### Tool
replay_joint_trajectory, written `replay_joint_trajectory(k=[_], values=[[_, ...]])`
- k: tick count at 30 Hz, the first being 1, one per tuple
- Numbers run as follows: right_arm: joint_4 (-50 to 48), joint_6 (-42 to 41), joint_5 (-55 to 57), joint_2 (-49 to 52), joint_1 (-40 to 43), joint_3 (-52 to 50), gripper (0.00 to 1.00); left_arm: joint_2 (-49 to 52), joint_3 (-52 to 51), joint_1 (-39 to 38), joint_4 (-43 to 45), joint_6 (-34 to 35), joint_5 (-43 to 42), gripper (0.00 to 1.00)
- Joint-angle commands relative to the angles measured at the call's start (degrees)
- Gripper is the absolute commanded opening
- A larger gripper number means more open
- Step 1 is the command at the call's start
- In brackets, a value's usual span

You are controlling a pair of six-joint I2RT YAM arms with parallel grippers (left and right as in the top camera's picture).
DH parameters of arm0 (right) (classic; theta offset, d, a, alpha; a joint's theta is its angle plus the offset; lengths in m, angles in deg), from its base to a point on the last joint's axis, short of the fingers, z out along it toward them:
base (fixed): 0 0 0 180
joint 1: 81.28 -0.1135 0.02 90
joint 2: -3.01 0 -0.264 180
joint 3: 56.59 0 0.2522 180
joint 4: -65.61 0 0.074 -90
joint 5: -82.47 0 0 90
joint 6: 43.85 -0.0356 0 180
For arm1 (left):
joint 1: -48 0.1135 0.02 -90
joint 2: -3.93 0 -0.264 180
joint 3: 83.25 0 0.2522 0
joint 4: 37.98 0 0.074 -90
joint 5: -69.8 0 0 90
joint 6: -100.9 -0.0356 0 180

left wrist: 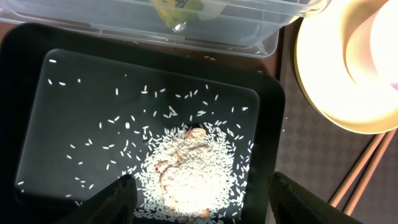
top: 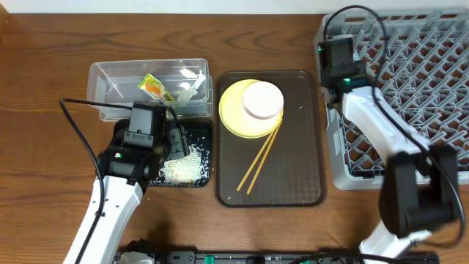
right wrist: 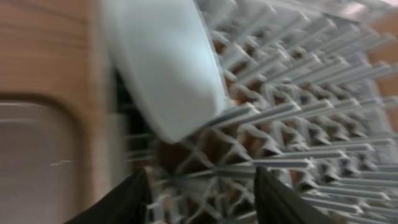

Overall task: Sort waste into correct bins and load items into the dishwasher rack
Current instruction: 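Grasp the pink bowl on the yellow plate with the right gripper, then carry the pink bowl into the dish rack and set it down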

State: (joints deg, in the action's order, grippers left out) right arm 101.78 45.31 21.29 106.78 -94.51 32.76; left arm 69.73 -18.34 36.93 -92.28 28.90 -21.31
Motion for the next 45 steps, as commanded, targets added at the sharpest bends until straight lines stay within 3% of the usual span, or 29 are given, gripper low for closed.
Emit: replay_joint_trajectory(k=[1, 5, 7, 19, 23, 26, 33, 41, 45], values=[[1.0, -3.1, -18.4, -4.8, -1.5, 0.3, 0.55, 0.1, 0.6, 0.2, -0.1, 0.3, 0.5, 0.70], [1.1, -6.7, -35.3, -5.6, -2.6, 0.2, 0.55, 0.1, 0.6, 0.2, -0.1, 0.3, 0.5, 0.70], [1.9, -8.8, -38.1, -4.6, -3.7, 0.2, 0.54, 0.1, 0.6, 0.2, -0.1, 0.3, 0.5, 0.70], [3.8, -17.8, -35.2, 7.4, -8.6, 0.1, 0.36, 0.1, 0.6, 0.2, -0.2, 0.3, 0.5, 0.70], [3.8, -20.0, -34.4, 9.2, -8.7, 0.1, 0.24, 0.1, 0.6, 0.2, -0.1, 0.3, 0.5, 0.70], [3.8, -20.2, -34.4, 8.6, -8.6, 0.2, 0.01, 0.1, 0.6, 0.2, -0.1, 0.3, 0.5, 0.70], [3.8, -20.1, -29.2, -0.3, -6.2, 0.5, 0.01, 0.1, 0.6, 0.2, -0.1, 0.3, 0.5, 0.70], [1.2, -8.5, -11.0, -14.0, -0.6, 0.5, 0.01, 0.1, 0.6, 0.2, -0.1, 0.3, 0.5, 0.70], [-5.9, 5.2, 1.1, -15.5, 3.1, 0.5, 0.01, 0.1, 0.6, 0.2, -0.1, 0.3, 0.5, 0.70]])
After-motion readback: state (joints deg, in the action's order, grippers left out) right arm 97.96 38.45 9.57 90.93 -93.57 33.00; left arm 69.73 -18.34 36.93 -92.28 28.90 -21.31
